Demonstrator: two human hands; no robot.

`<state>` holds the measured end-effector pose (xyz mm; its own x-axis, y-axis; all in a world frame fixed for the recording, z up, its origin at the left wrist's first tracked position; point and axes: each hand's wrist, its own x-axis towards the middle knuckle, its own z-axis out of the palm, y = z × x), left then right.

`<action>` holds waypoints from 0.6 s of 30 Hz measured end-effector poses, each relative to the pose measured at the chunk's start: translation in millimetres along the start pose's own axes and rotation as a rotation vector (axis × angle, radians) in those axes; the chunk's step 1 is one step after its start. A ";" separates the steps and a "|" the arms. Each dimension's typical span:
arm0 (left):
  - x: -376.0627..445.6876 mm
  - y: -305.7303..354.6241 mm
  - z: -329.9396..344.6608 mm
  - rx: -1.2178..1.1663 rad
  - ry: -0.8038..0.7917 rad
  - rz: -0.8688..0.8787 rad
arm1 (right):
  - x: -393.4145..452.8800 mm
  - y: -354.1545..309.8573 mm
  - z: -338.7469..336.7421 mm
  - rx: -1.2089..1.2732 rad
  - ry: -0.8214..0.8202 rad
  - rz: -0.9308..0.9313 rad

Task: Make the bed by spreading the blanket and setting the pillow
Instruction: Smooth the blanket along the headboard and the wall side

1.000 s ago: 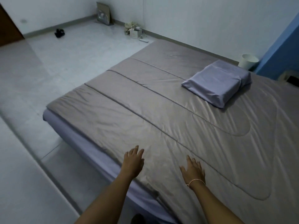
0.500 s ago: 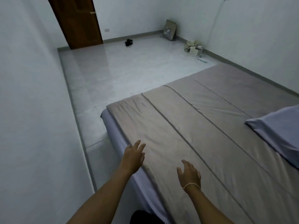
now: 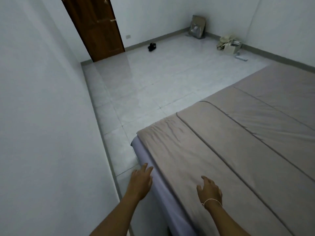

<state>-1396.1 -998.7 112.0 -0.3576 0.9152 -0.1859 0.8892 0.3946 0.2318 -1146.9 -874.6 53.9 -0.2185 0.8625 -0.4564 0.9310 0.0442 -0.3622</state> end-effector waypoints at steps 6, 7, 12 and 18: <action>71.6 -59.8 -36.7 0.004 0.068 0.003 | 51.1 -89.2 3.4 0.018 -0.019 -0.058; 82.9 -69.5 -39.2 0.005 0.072 -0.001 | 60.1 -101.1 3.0 0.009 -0.018 -0.056; 140.6 -117.0 -45.9 -0.009 0.070 0.008 | 105.3 -155.3 4.8 -0.027 -0.015 -0.016; 242.0 -202.9 -68.8 -0.006 0.094 -0.008 | 177.9 -239.0 3.0 0.012 0.023 0.052</action>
<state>-1682.7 -851.6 85.6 -0.3900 0.9156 -0.0978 0.8845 0.4021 0.2366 -1409.3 -733.3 56.8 -0.1633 0.8751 -0.4556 0.9374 -0.0063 -0.3482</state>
